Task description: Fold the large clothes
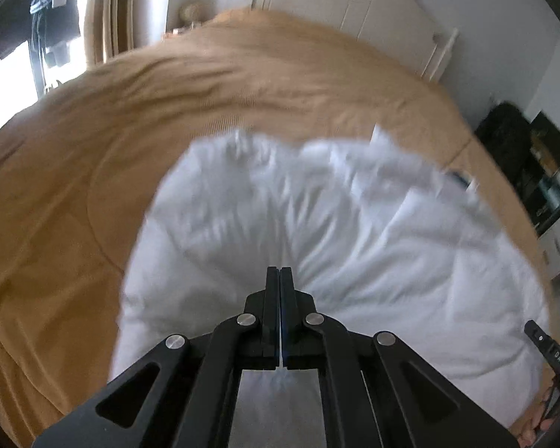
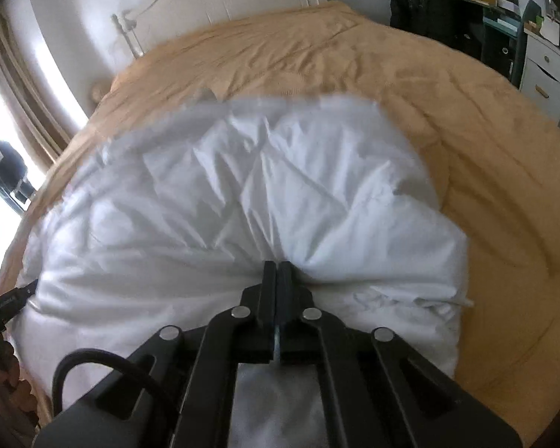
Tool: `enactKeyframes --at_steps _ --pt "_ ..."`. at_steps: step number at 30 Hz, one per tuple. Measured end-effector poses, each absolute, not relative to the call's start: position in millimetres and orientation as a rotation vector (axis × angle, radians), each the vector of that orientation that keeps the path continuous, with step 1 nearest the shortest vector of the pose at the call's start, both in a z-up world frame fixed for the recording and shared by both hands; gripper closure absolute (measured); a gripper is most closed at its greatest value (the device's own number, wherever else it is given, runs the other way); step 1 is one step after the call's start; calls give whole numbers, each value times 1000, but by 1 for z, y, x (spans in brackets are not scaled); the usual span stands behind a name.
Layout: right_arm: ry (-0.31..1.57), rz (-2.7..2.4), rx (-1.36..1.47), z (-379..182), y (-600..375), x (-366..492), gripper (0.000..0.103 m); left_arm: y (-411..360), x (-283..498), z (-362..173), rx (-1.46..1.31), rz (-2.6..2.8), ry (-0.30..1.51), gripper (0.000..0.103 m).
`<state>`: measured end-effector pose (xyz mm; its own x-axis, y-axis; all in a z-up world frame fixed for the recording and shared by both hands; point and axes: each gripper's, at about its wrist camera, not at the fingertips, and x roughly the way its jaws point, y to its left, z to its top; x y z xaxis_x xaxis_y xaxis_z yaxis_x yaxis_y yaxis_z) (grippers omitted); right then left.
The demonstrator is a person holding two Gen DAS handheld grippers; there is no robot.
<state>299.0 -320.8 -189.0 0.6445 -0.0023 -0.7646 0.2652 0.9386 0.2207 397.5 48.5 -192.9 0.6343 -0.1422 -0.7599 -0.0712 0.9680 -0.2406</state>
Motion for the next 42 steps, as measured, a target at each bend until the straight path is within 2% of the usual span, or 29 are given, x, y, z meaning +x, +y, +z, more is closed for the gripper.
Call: enactKeyframes --at_steps 2,5,8,9,13,17,22,26,30,33,35,37,40,42 --pt "808 -124 338 -171 -316 297 100 50 404 -197 -248 -27 898 102" --pt "827 -115 333 -177 -310 302 100 61 415 -233 -280 -29 983 102" --pt "894 -138 343 -202 -308 310 103 62 405 -219 -288 -1 967 102" --pt "887 -142 360 -197 -308 307 98 63 397 -211 -306 -3 941 102" --pt "753 -17 429 -164 -274 279 97 72 356 -196 -380 10 886 102" --pt "693 93 331 -155 -212 273 97 79 334 -205 -387 25 912 102" --pt "832 55 202 -217 -179 280 103 85 312 -196 -432 18 907 102" --pt "827 81 259 -178 -186 287 103 91 293 -190 -508 25 901 102" --pt "775 112 279 -140 -185 329 99 91 276 -198 -590 13 947 102" --pt "938 75 229 -159 -178 396 99 88 268 -204 -576 13 980 102" --pt "1132 41 226 -201 -181 435 103 88 267 -204 -569 10 988 102" --pt "1183 34 248 -215 -187 454 103 89 266 -202 -565 8 984 102" --pt "1102 57 400 -181 -202 463 103 91 264 -206 -592 -2 986 102" --pt "1035 48 394 -158 -204 467 101 94 264 -209 -665 -29 982 102"
